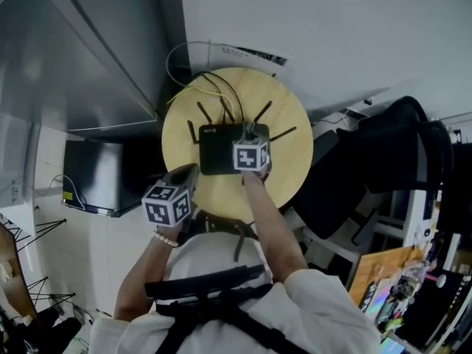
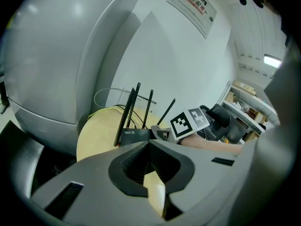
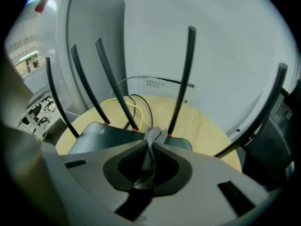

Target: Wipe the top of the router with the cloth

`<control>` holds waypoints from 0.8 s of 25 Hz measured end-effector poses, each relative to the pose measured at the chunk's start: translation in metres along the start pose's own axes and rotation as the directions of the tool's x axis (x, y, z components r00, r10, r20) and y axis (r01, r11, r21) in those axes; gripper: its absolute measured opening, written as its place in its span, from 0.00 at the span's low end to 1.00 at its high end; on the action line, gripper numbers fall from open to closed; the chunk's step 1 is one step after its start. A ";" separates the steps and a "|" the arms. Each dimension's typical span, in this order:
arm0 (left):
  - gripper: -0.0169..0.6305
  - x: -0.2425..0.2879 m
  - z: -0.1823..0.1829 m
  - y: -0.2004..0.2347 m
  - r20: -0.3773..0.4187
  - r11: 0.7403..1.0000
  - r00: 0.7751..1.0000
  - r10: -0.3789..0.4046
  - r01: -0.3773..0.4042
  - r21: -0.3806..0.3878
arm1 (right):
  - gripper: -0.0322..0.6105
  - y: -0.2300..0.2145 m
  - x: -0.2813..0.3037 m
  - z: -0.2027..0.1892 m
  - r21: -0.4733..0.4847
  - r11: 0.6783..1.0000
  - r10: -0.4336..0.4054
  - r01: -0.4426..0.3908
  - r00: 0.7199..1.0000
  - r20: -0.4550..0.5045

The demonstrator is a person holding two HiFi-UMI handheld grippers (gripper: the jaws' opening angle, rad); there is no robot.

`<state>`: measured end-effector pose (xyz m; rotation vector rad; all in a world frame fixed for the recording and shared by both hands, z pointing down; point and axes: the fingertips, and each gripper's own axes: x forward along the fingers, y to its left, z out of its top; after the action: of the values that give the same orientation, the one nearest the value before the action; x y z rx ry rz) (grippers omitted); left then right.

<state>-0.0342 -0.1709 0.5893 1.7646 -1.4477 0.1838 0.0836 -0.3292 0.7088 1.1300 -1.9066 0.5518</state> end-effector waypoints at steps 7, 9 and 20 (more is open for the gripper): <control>0.02 -0.016 0.000 0.010 0.029 0.999 0.999 0.031 -0.030 -0.027 | 0.11 0.055 0.000 0.004 -0.067 0.993 0.100 -0.100 0.995 -0.004; 0.02 -0.022 -0.003 0.015 0.033 0.998 0.999 0.043 -0.042 -0.036 | 0.11 0.069 0.000 0.004 -0.085 0.988 0.125 -0.125 0.992 -0.008; 0.02 -0.046 -0.013 0.030 0.049 0.993 0.994 0.097 -0.093 -0.069 | 0.11 0.132 -0.001 0.014 -0.172 0.955 0.245 -0.243 0.969 -0.008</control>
<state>-0.0704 -0.1276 0.5861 1.6592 -1.5593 0.1380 -0.0366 -0.2729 0.7055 0.7946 -2.0766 0.5018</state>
